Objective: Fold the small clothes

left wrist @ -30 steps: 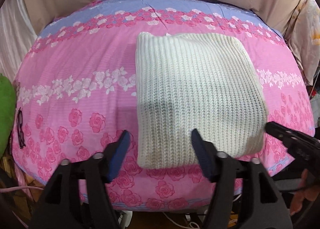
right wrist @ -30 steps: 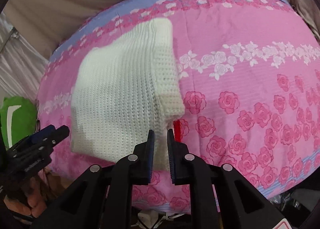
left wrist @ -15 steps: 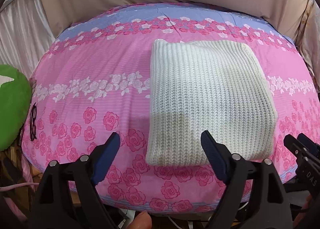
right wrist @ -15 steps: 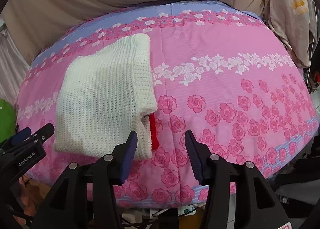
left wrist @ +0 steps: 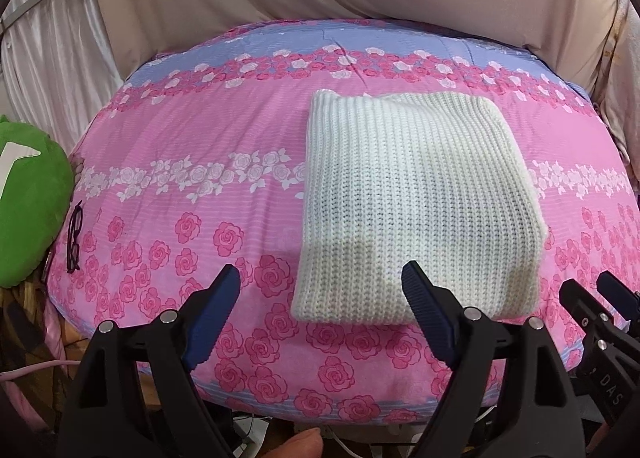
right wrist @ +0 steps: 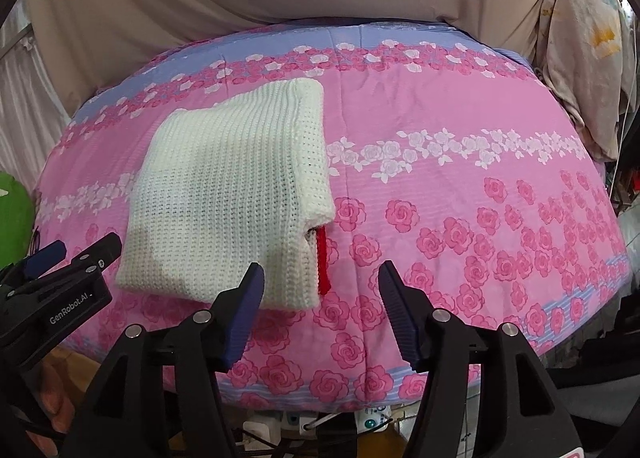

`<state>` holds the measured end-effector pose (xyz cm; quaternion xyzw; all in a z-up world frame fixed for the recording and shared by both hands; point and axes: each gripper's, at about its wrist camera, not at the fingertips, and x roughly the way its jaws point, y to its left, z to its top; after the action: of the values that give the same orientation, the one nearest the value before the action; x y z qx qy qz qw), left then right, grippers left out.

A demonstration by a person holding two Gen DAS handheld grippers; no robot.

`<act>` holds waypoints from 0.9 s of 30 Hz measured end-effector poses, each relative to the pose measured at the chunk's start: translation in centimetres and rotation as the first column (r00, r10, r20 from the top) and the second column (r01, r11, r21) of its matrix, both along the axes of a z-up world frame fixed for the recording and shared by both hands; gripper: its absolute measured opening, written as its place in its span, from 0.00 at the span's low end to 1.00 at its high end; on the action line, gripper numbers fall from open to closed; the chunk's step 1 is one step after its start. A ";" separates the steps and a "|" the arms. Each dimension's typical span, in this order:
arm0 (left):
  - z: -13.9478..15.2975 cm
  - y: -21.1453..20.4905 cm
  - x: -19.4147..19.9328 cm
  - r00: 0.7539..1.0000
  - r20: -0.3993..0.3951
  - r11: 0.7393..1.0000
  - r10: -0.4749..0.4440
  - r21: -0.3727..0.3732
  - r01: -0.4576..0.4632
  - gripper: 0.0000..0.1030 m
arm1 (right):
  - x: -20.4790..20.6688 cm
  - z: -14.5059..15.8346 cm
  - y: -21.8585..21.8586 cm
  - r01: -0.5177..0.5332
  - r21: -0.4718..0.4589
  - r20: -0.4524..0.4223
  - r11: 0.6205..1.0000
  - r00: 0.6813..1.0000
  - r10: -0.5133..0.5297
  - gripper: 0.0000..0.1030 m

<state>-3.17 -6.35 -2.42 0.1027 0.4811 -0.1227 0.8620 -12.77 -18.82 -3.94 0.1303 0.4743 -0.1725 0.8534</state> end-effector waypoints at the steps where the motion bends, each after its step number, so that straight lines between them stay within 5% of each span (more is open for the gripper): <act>1: 0.1 0.0 0.0 1.000 0.002 1.000 -0.002 -0.003 0.002 0.78 | 0.0 0.1 0.1 0.001 -0.003 0.002 1.000 1.000 -0.001 0.57; 27: -0.8 0.1 0.0 0.999 -0.033 0.999 0.016 0.029 -0.015 0.78 | 0.9 -0.2 1.3 -0.031 -0.010 -0.001 0.999 1.000 0.031 0.58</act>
<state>-3.14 -6.24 -3.20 0.1094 0.4977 -0.1104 0.8533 -11.82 -17.47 -4.09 0.1187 0.4759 -0.1618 0.8563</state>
